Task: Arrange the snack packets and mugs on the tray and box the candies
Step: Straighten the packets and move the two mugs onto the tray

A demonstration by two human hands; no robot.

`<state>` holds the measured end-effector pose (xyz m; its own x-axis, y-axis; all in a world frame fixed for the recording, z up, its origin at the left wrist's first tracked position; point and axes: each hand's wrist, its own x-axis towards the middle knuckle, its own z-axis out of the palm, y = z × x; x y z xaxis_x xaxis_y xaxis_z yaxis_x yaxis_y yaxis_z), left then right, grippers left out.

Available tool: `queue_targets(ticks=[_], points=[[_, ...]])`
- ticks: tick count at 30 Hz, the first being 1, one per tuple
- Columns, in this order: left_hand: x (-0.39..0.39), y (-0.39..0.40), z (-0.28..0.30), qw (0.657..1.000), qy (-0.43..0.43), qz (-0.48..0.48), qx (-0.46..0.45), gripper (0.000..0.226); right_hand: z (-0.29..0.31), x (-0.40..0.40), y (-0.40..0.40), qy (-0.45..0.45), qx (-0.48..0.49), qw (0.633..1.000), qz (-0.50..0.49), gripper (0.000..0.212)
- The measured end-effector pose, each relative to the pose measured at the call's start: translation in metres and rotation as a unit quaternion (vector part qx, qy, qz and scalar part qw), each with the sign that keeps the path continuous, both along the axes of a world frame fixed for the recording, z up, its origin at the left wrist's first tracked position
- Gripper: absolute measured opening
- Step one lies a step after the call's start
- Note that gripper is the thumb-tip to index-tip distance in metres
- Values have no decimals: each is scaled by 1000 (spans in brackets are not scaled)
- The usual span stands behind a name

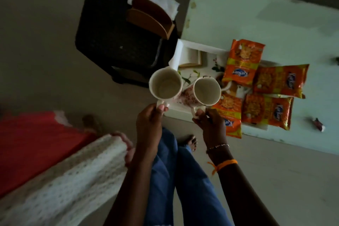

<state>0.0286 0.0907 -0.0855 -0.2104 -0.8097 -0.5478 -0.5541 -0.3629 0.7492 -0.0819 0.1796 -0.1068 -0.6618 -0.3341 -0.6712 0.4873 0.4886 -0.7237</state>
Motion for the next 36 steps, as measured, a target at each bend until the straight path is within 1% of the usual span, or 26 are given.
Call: queue_targets(ticks=[3, 4, 6, 8, 11, 13, 16, 18, 20, 27, 31, 32, 34, 36], points=[[-11, 14, -13, 999, -16, -33, 10, 25, -11, -11, 17, 1, 31, 1000, 2, 15], [-15, 17, -18, 999, -18, -39, 10, 25, -15, -14, 21, 0, 29, 1000, 0, 15], [-20, 20, -28, 999, -17, -45, 8, 24, -21, -18, 27, 0, 25, 1000, 2, 8], [-23, 22, -39, 998, -23, -52, 1, 25, -28, -21, 30, 6, 31, 999, 6, 21], [-23, 27, -49, 997, -40, -60, 0, 26, -33, -21, 34, 19, 41, 999, 9, 27], [-23, 30, -54, 997, -45, -58, 7, 27, -37, -18, 35, 53, 55, 997, 15, 33], [-24, 34, -57, 996, -55, -62, 11, 27, -45, -11, 37, 107, 91, 989, 49, 17], [-25, 34, -58, 996, -56, -70, 6, 28, -51, -5, 38, 137, 120, 981, 71, 23], [-26, 32, -59, 995, -61, -83, -5, 29, -55, -2, 40, 152, 128, 977, 76, 23], [-25, 34, -62, 989, -85, -123, -16, 27, -57, -7, 38, 125, 165, 972, 110, 28], [-28, 31, -61, 988, -92, -125, 5, 30, -54, -12, 36, 112, 172, 970, 133, 28], [-27, 31, -61, 988, -92, -124, 9, 31, -53, -13, 37, 109, 170, 971, 129, 29], [-26, 30, -59, 988, -96, -118, 4, 30, -48, -18, 37, 104, 162, 977, 88, 28], [-23, 27, -55, 992, -93, -81, 0, 26, -40, -21, 36, 116, 169, 977, 54, 26]])
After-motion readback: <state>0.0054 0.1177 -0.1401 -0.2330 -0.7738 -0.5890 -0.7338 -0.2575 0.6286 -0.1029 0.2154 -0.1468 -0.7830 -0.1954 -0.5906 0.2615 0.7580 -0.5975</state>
